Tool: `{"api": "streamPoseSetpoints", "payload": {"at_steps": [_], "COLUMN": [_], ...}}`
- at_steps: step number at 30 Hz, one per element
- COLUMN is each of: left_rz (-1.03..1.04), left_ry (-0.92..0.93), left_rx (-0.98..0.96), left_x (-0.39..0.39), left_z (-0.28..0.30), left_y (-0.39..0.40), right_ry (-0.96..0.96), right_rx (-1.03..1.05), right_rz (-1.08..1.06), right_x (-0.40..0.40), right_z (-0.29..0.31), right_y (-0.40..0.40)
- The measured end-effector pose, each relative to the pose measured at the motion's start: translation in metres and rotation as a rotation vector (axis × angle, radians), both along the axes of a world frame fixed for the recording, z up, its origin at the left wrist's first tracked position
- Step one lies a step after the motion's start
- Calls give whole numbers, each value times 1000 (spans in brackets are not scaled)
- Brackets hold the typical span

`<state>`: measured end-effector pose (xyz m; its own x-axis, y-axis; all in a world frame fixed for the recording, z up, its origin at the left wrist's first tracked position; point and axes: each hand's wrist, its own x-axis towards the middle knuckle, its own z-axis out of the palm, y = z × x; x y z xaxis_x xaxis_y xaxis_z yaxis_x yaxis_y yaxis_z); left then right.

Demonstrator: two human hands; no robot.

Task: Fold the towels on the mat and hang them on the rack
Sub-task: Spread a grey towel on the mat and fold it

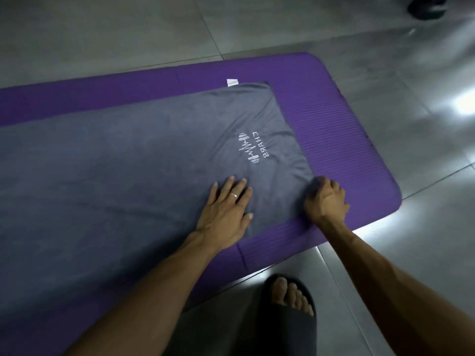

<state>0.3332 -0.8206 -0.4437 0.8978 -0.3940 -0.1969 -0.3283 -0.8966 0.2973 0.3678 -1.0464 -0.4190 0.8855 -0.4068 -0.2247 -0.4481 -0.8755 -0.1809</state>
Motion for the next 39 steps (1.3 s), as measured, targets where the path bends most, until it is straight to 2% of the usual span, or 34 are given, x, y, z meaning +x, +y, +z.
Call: {"api": "streamPoseSetpoints", "payload": {"at_steps": [3,6,9,11,13,14,15,17,18,20,23,25,28,30,32,33,34,37,38,39], "left_rz": [-15,-56,-81,-64,7,63,117,172,185,176,164,176,230,298,333,328,323,338,339,337], "left_ry": [32,22,26,-3,-59,-87,-110,-98,-78,-40,-56,-92,-69,-54,-47,-51,-60,-106,-110,-107], "left_rx": [57,81,112,103,67,61,67,108,124,152,141,116,139,160,191,212,227,211,195,183], "left_x": [13,16,15,16,22,28,35,49,54,59,63,71,97,113,120,120,120,119,120,120], "left_z": [-5,-11,-15,-17,-16,-16,-17,-17,-18,-19,-20,-20,-18,-19,-24,-26,-27,-29,-29,-30], "left_y": [-13,-16,-15,-16,-14,-12,-8,1,5,11,15,14,13,15,19,19,19,18,18,17], "right_ry": [87,68,13,-144,-348,-392,-383,-232,-150,-63,11,-34,-212,-172,-102,-68,-35,-82,-109,-117], "right_rx": [191,293,261,91,-62,-59,-29,1,-19,-97,-187,-195,-87,44,-6,-58,-96,-177,-173,-136], "right_rz": [-38,-105,-151,-99,90,234,399,689,754,661,322,247,503,772,1073,1140,1113,746,751,879], "right_x": [18,23,13,9,12,17,20,20,18,14,18,38,81,110,132,146,162,207,217,224], "right_z": [0,0,-3,-3,-1,-4,-9,-30,-39,-47,-44,-36,-33,-31,-38,-43,-45,-45,-41,-38], "right_y": [-14,-35,-50,-47,-23,-4,16,42,41,12,-41,-45,5,48,61,52,38,13,22,35]}}
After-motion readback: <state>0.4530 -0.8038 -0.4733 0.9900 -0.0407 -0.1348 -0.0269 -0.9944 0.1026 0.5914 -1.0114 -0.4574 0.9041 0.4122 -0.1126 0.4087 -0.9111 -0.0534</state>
